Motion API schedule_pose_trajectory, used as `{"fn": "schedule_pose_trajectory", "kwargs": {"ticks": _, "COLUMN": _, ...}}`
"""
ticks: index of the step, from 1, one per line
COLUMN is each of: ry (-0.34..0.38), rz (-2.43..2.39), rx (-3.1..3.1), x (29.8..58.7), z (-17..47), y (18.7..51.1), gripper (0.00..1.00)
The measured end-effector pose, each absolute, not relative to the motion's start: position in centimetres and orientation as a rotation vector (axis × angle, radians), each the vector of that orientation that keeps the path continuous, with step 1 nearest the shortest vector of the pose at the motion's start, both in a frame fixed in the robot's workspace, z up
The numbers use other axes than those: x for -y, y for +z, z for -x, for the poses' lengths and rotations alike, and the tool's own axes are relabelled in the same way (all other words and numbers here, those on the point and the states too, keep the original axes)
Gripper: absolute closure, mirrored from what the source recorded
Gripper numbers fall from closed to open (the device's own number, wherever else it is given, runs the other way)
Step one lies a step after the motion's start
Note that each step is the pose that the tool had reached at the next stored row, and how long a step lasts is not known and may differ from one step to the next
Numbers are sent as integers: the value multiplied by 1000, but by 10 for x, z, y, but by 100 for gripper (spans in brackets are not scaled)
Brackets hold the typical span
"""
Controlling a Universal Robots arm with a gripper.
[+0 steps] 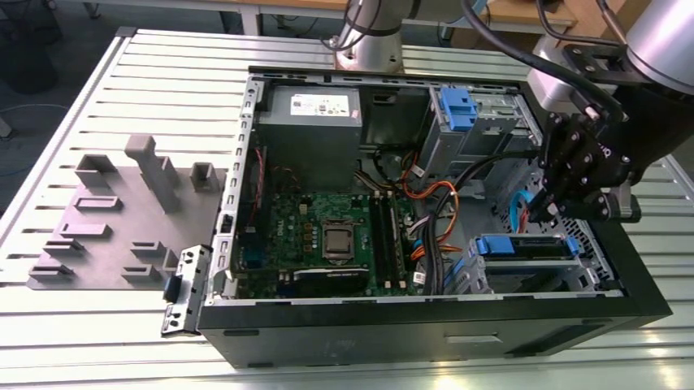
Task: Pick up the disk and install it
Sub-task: 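Insert the first disk wire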
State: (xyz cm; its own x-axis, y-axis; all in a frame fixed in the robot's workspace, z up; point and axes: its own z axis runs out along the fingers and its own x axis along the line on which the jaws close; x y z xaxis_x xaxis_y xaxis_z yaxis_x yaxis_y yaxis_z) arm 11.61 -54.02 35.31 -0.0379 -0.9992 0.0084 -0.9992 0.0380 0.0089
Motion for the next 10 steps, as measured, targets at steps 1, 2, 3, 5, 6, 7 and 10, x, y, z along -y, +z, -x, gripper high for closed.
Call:
{"fn": "schedule_pose_trajectory", "kwargs": {"ticks": 1, "ry": -1, "rz": -2170, "rx": 2254, "x": 541, "z": -116, "y": 353, "gripper": 84}}
{"fn": "schedule_pose_trajectory", "kwargs": {"ticks": 2, "ry": -1, "rz": -2170, "rx": 2254, "x": 542, "z": -116, "y": 353, "gripper": 84}}
{"fn": "schedule_pose_trajectory", "kwargs": {"ticks": 3, "ry": -1, "rz": -2170, "rx": 2254, "x": 543, "z": -116, "y": 352, "gripper": 84}}
{"fn": "schedule_pose_trajectory", "kwargs": {"ticks": 5, "ry": -1, "rz": -2170, "rx": 2254, "x": 545, "z": -116, "y": 352, "gripper": 84}}
{"fn": "schedule_pose_trajectory", "kwargs": {"ticks": 6, "ry": -1, "rz": -2170, "rx": 2254, "x": 546, "z": -116, "y": 352, "gripper": 84}}
{"fn": "schedule_pose_trajectory", "kwargs": {"ticks": 7, "ry": -1, "rz": -2170, "rx": 2254, "x": 547, "z": -116, "y": 351, "gripper": 84}}
{"fn": "schedule_pose_trajectory", "kwargs": {"ticks": 10, "ry": -1, "rz": -2170, "rx": 2254, "x": 547, "z": -116, "y": 350, "gripper": 84}}
